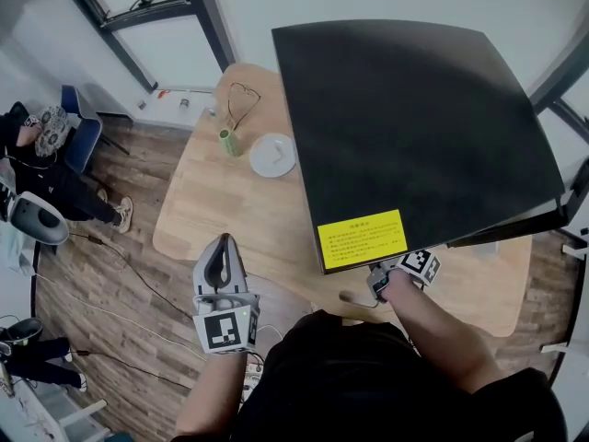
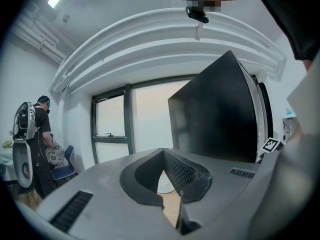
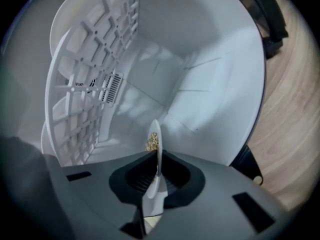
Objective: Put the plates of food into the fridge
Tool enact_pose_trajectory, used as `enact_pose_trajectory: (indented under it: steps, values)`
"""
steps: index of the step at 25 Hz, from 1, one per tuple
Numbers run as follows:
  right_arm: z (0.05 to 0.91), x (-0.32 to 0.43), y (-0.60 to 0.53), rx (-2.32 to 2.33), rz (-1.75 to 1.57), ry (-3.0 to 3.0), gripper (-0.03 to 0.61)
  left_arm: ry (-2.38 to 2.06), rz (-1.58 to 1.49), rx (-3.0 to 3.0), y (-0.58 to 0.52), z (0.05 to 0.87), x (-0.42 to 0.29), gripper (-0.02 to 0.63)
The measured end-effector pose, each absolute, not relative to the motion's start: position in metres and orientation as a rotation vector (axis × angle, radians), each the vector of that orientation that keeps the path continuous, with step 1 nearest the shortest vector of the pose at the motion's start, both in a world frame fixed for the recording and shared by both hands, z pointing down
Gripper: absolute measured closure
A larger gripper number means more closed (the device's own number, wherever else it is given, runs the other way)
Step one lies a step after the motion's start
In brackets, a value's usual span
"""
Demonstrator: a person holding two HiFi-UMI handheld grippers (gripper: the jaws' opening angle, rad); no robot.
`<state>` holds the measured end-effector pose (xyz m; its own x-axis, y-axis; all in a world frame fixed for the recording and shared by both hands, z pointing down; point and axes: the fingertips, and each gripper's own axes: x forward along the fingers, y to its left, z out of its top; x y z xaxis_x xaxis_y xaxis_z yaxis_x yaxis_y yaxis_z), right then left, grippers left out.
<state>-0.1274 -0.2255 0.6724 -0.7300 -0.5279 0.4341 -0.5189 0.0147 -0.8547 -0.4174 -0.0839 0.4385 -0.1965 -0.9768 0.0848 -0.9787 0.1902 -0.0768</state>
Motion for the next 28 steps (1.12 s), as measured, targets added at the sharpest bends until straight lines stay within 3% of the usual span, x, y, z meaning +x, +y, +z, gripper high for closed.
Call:
enact_pose_trajectory:
  steps: [3, 6, 9, 28]
  values:
    - [0.675, -0.13, -0.224, -1.246, -1.818, 2.391, 0.532, -2.406, 0.175, 1.993, -0.085, 0.442, -0.419, 0.609]
    - [0.677, -0.133, -0.22, -1.278, -1.803, 2.489, 0.433, -2.415, 0.185, 1.995, -0.084, 0.44, -0.419, 0.609]
    - [0.676, -0.128, -0.218, -1.319, -1.774, 2.564, 0.407, -2.437, 0.191, 1.995, -0.082, 0.432, -0.415, 0.609]
    - [0.627, -0.019, -0.238, -1.425, -1.369, 2.742, 0.394, -2.444, 0.189, 1.958, -0.063, 0.428, -0.328, 0.609]
